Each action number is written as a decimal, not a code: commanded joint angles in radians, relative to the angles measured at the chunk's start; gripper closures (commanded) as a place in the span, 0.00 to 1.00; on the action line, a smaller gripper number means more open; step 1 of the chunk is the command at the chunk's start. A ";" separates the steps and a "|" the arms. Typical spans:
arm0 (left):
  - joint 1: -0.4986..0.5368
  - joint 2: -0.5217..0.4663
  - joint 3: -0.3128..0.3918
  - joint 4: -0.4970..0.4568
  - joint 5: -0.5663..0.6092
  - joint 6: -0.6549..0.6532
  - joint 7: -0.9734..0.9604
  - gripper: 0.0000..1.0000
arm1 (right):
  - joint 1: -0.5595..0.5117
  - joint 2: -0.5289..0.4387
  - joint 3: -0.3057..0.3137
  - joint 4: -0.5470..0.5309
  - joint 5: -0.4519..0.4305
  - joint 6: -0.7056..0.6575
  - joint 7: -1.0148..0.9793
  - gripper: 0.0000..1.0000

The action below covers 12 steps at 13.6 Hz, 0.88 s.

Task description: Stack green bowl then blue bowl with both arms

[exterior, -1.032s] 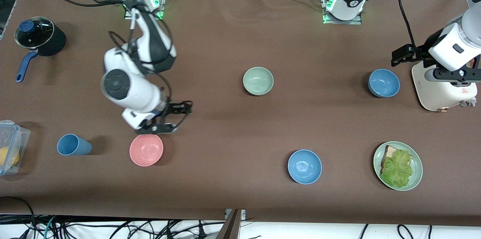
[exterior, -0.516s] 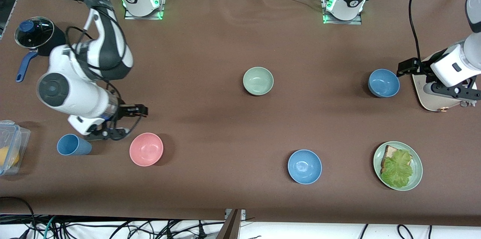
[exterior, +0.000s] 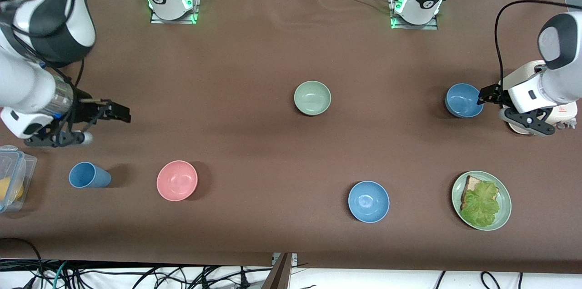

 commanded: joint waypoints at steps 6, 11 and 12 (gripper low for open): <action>0.093 0.066 -0.015 -0.185 0.115 0.319 0.216 0.00 | -0.052 -0.118 0.048 -0.018 -0.126 -0.116 -0.018 0.01; 0.111 0.111 -0.015 -0.283 0.115 0.437 0.245 0.00 | -0.139 -0.166 0.130 -0.031 -0.131 -0.133 -0.021 0.01; 0.122 0.131 -0.015 -0.283 0.115 0.457 0.280 0.00 | -0.153 -0.173 0.131 -0.037 -0.131 -0.139 -0.031 0.01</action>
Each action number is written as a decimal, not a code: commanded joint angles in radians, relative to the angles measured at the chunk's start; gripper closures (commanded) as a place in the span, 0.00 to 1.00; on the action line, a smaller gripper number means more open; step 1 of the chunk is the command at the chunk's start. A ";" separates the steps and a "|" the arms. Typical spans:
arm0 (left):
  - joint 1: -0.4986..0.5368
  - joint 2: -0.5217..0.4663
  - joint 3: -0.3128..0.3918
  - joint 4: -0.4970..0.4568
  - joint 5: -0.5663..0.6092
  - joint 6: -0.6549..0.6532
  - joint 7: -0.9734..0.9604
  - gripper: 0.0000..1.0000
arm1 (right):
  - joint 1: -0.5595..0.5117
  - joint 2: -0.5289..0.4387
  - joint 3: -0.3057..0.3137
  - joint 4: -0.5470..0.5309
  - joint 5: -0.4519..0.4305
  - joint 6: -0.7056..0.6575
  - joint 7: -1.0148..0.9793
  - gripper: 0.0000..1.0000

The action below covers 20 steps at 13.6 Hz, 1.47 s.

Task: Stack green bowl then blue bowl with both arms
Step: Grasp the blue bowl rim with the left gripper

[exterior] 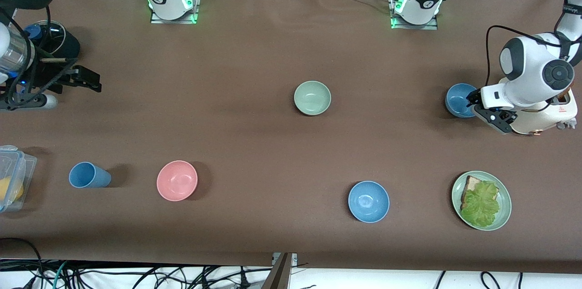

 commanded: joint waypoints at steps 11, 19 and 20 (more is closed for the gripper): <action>0.070 0.092 -0.017 -0.004 0.017 0.137 0.177 1.00 | -0.058 -0.028 0.029 -0.019 -0.015 -0.028 -0.097 0.01; 0.067 0.065 -0.046 0.035 -0.018 0.058 0.170 1.00 | -0.058 -0.019 0.028 -0.017 -0.015 -0.025 -0.093 0.01; 0.067 0.052 -0.058 0.061 -0.021 0.013 0.168 1.00 | -0.060 -0.019 0.026 -0.017 -0.014 -0.022 -0.093 0.01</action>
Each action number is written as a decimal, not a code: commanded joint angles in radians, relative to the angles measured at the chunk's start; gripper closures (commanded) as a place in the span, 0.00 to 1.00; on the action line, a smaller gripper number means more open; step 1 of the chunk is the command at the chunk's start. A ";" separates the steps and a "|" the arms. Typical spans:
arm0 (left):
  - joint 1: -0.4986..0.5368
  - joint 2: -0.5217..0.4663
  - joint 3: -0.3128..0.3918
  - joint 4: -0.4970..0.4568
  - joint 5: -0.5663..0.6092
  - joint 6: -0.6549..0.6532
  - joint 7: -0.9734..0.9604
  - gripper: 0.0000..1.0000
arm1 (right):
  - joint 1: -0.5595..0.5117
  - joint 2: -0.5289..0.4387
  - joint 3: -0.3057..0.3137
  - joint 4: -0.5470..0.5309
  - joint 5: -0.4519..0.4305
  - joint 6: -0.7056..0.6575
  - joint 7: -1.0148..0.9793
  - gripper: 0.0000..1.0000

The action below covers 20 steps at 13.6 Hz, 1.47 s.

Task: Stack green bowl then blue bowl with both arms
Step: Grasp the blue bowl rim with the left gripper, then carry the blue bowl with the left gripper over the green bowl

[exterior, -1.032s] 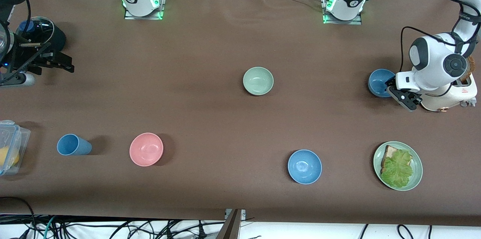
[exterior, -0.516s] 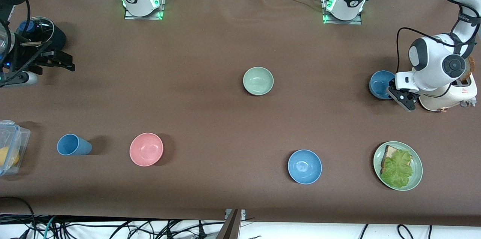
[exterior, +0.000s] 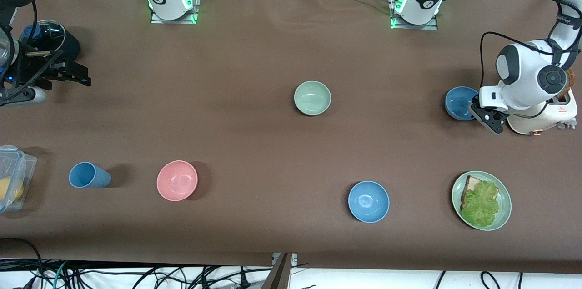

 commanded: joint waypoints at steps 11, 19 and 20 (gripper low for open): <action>-0.059 0.007 -0.407 0.424 -0.113 -0.580 -0.467 1.00 | -0.011 -0.009 0.011 -0.008 -0.011 0.000 0.007 0.01; -0.481 0.187 -0.406 0.677 -0.137 -0.597 -0.971 1.00 | -0.014 -0.009 0.008 -0.005 -0.011 0.003 0.007 0.01; -0.518 0.205 -0.404 0.686 -0.136 -0.597 -1.024 1.00 | -0.013 -0.009 0.008 -0.005 -0.011 0.003 0.010 0.01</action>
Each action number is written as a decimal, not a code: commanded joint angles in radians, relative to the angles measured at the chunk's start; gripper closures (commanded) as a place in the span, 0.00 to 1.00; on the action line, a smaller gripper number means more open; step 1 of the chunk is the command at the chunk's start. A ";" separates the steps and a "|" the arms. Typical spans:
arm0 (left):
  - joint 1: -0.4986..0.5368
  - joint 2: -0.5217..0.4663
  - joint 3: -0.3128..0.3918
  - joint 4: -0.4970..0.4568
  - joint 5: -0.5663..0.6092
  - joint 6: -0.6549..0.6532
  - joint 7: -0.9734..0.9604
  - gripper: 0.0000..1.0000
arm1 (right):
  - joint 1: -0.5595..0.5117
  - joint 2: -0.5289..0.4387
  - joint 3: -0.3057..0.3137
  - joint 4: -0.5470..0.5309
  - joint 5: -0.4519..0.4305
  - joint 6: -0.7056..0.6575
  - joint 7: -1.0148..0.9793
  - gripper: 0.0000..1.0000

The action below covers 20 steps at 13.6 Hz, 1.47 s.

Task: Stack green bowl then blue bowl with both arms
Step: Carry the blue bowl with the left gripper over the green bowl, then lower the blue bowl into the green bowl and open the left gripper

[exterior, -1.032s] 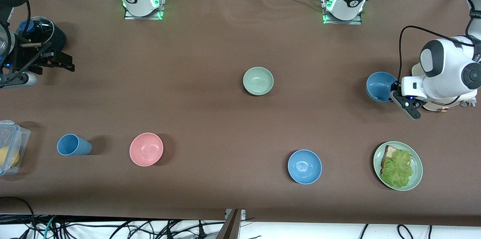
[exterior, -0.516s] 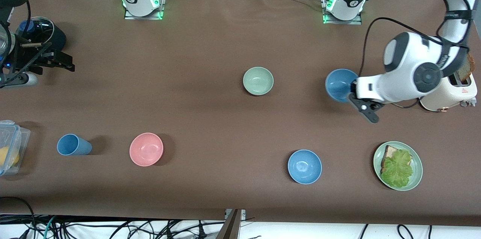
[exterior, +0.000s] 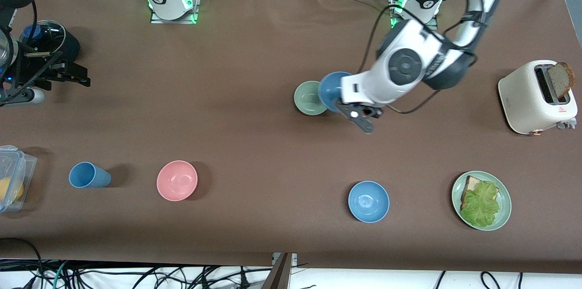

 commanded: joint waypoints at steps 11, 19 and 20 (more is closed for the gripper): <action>-0.127 0.151 0.016 0.011 0.078 0.020 -0.245 1.00 | -0.008 -0.009 0.007 -0.003 -0.011 0.001 0.009 0.01; -0.130 0.162 0.018 -0.060 0.098 0.135 -0.291 1.00 | -0.008 -0.009 0.007 -0.003 -0.011 0.003 0.003 0.01; -0.128 0.164 0.018 -0.060 0.098 0.137 -0.291 1.00 | -0.010 -0.009 0.007 -0.003 -0.010 0.003 0.003 0.01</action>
